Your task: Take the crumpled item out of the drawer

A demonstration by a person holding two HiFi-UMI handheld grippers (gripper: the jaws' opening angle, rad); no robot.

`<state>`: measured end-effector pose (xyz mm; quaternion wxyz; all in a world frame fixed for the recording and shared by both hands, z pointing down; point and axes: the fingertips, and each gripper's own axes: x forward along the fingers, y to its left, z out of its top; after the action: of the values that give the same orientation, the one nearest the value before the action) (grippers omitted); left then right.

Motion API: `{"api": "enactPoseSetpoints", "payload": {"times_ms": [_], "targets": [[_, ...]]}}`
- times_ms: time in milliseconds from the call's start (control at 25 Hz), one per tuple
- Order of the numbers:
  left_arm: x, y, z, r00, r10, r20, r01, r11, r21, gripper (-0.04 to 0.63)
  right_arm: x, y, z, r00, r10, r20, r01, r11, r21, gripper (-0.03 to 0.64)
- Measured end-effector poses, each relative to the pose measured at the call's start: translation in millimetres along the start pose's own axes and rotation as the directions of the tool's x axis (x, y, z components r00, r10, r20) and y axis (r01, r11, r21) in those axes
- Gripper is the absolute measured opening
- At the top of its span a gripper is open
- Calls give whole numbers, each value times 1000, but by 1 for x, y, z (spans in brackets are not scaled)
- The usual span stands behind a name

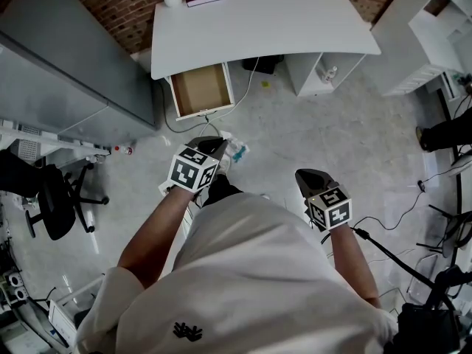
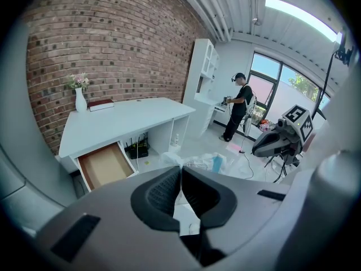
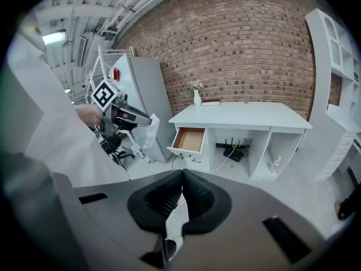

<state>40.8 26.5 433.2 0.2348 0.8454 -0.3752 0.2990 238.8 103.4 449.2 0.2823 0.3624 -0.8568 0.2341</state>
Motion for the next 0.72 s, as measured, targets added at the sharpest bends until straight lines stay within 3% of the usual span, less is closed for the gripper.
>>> {"api": "enactPoseSetpoints", "payload": {"times_ms": [720], "targets": [[5,3,-5,1000,-11,-16,11,1000,12,29,7,4,-4,1000,7,-16,-7,1000,12,29]]}}
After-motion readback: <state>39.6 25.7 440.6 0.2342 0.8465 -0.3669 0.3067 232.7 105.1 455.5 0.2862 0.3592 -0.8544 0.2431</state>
